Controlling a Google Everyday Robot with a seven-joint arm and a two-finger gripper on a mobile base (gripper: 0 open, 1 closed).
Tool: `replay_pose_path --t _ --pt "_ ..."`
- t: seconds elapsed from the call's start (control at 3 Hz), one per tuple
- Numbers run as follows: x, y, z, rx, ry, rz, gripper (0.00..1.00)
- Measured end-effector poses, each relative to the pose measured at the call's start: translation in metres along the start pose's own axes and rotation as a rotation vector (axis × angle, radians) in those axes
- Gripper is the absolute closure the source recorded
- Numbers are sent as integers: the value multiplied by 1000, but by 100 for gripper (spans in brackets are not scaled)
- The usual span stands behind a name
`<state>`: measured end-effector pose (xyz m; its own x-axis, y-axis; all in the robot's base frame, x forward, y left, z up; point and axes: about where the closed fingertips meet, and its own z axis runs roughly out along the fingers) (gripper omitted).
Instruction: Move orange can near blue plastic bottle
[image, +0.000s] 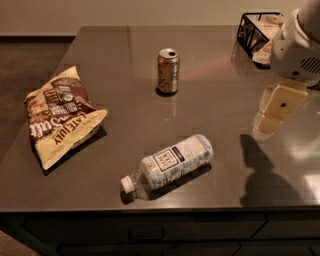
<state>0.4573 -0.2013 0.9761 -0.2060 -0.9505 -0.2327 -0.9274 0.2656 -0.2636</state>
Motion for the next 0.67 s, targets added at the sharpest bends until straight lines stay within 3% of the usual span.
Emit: replay_pose_path --t 0.67 --pt "-50 -48 38 -19 -103 40 0"
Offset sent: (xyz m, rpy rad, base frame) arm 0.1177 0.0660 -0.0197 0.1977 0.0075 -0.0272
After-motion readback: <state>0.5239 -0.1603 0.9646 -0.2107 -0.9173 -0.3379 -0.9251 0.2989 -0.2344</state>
